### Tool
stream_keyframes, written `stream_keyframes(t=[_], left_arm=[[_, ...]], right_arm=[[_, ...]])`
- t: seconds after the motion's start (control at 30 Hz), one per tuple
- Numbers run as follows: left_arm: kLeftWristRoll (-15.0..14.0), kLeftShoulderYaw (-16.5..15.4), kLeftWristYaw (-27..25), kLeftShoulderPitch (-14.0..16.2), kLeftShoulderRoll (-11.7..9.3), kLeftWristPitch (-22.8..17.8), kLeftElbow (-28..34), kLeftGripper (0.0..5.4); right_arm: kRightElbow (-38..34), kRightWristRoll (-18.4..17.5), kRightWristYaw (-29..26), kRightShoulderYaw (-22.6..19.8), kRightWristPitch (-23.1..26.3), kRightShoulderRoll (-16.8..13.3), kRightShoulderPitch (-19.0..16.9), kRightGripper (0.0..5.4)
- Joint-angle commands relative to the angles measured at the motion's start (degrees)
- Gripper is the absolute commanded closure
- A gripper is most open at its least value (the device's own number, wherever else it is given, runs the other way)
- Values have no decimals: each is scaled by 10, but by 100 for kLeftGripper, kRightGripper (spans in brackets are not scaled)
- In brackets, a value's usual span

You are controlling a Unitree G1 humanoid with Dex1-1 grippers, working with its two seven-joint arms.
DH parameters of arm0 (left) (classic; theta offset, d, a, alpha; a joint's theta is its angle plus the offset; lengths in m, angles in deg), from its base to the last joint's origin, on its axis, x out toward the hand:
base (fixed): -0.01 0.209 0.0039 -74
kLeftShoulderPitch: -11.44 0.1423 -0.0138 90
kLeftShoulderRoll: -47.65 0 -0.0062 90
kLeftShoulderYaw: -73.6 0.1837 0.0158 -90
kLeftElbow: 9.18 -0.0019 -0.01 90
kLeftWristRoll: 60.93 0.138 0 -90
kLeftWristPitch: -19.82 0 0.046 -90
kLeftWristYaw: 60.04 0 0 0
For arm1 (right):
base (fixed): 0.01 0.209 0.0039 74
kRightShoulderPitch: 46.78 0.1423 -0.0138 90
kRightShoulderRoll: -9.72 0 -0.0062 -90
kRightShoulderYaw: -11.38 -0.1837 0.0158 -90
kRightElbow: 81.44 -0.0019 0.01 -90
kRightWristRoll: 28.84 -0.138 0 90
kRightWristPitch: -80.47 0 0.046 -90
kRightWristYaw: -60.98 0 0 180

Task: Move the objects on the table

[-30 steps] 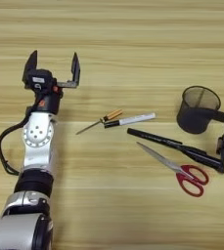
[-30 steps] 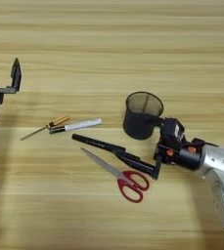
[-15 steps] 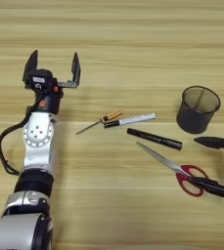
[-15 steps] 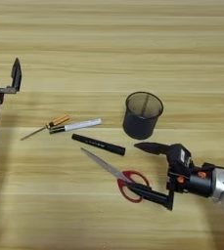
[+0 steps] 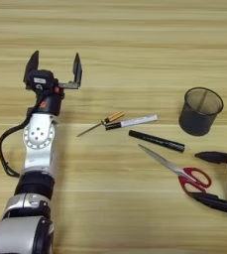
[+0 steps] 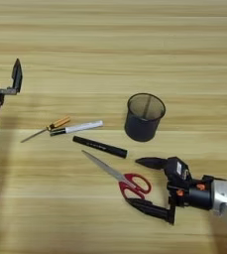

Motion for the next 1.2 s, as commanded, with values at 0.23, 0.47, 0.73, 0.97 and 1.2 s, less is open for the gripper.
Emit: stream_keyframes(t=[0.23, 0.47, 0.73, 0.97, 1.2], left_arm=[[3, 1, -3, -12, -3, 1, -7, 0], [4, 1, -2, -15, -3, 3, -10, 0], [4, 0, -2, -17, -4, 4, -13, 0], [4, 1, -2, -15, -3, 4, -11, 0], [4, 1, -2, -14, -2, 5, -12, 0]], right_arm=[[38, 34, 16, 14, -21, 6, 14, 3], [57, 47, 22, 24, -31, 14, 24, 3], [81, 58, 27, 33, -44, 18, 33, 3], [93, 75, 33, 43, -56, 14, 34, 3], [105, 103, 45, 59, -73, 11, 33, 3]])
